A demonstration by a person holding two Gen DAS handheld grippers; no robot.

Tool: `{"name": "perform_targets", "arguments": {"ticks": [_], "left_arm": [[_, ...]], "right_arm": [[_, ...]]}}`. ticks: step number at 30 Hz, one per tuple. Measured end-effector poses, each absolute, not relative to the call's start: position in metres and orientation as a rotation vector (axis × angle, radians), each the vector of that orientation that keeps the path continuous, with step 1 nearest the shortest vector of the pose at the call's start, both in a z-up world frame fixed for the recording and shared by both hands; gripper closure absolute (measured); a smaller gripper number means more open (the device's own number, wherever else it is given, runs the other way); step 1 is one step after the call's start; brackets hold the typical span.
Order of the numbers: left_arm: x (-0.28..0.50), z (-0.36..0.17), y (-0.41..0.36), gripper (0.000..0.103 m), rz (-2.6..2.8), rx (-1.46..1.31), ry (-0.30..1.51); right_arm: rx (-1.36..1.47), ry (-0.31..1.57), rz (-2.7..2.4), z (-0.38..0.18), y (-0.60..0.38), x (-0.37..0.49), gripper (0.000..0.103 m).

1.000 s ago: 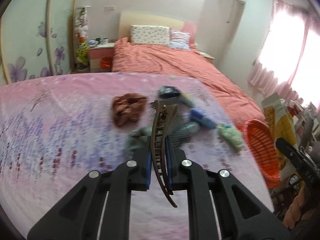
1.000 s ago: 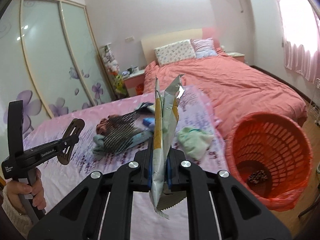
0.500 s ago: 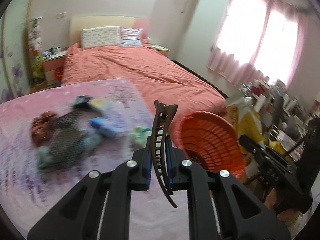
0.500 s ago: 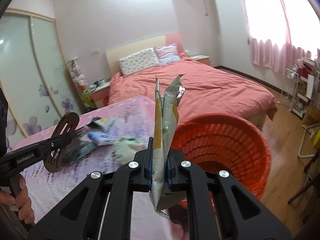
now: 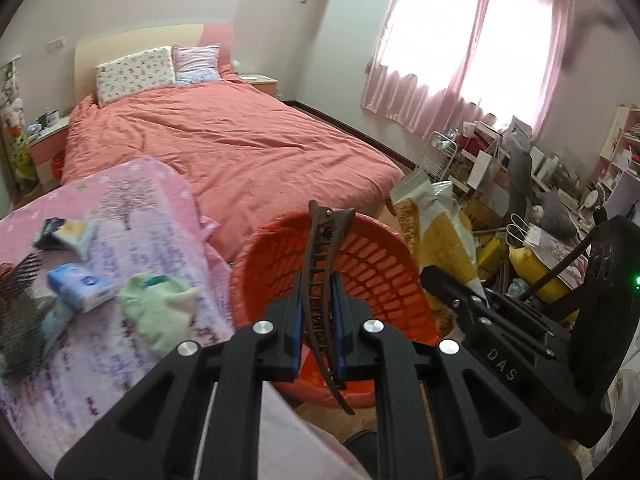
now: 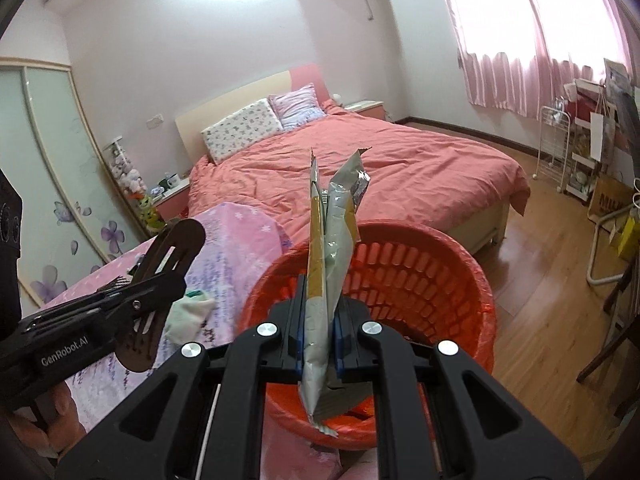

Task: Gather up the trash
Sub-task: 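Carry the wrapper and hair clip to the orange basket and release both, then grasp the black mesh pad with the left tool while the right tool reaches the green cloth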

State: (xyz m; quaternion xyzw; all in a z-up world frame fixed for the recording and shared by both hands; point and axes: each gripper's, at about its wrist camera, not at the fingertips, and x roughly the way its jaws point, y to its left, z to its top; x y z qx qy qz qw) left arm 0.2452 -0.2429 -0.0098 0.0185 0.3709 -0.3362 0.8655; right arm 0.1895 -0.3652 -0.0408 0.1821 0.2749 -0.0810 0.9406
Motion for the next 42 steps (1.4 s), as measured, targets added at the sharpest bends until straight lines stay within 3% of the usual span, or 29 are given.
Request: {"name": "perform_targets", "arguments": {"ticks": [7, 8, 10, 12, 17, 28, 37, 42], "left_arm": [[0.264, -0.027, -0.275, 0.089, -0.707, 0.056, 0.799], [0.266, -0.029, -0.277, 0.089, -0.696, 0.056, 0.799], [0.271, -0.033, -0.278, 0.072, -0.685, 0.057, 0.805], [0.276, -0.036, -0.276, 0.065, -0.66, 0.06, 0.809], [0.285, -0.043, -0.254, 0.061, -0.593, 0.053, 0.82], [0.285, -0.047, -0.151, 0.046, -0.402, 0.056, 0.784], [0.314, -0.045, -0.048, 0.045, -0.139, -0.012, 0.785], [0.332, -0.051, -0.011, 0.037, 0.004, -0.013, 0.801]], "right_arm": [[0.401, 0.587, -0.19, -0.051, -0.384, 0.202, 0.089], [0.4, 0.588, -0.193, -0.052, -0.385, 0.203, 0.085], [0.393, 0.597, -0.206, -0.056, -0.386, 0.206, 0.074], [0.403, 0.604, -0.214, -0.062, -0.391, 0.205, 0.062], [0.415, 0.615, -0.23, -0.067, -0.393, 0.201, 0.052], [0.334, 0.648, -0.186, -0.062, -0.349, 0.203, 0.052], [0.283, 0.702, -0.076, -0.067, -0.294, 0.21, 0.052], [0.259, 0.721, -0.024, -0.066, -0.265, 0.217, 0.052]]}}
